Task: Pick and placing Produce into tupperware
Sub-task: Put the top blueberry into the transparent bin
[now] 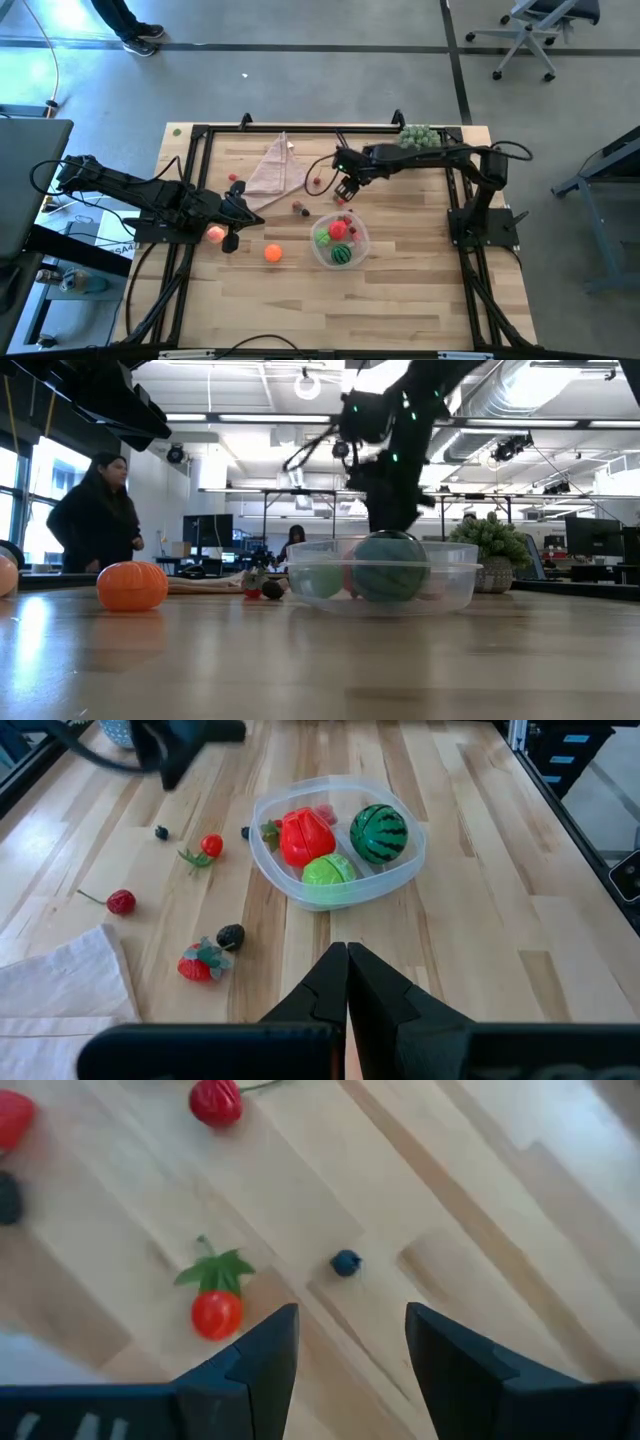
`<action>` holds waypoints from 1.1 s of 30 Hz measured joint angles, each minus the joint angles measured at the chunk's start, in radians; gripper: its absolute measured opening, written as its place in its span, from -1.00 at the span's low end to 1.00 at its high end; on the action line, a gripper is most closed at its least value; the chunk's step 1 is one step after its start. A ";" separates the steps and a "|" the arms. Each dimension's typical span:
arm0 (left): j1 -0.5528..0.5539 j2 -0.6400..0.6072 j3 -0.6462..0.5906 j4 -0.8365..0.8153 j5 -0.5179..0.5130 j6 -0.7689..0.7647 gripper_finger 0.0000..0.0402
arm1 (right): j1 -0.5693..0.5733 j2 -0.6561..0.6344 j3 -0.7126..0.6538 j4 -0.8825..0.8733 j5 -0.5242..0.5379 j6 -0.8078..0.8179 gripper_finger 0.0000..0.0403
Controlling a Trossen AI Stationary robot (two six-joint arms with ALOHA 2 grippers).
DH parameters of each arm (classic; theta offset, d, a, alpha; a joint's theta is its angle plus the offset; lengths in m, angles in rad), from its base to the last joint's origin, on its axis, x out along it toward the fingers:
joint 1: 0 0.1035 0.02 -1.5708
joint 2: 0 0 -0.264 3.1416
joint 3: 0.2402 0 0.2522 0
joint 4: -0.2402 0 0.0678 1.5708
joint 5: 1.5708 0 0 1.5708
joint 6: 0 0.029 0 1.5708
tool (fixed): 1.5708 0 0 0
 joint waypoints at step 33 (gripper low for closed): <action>0.000 0.000 0.000 0.000 0.000 0.000 -1.00 | 0.008 -0.117 -0.719 1.146 0.054 -0.299 -0.12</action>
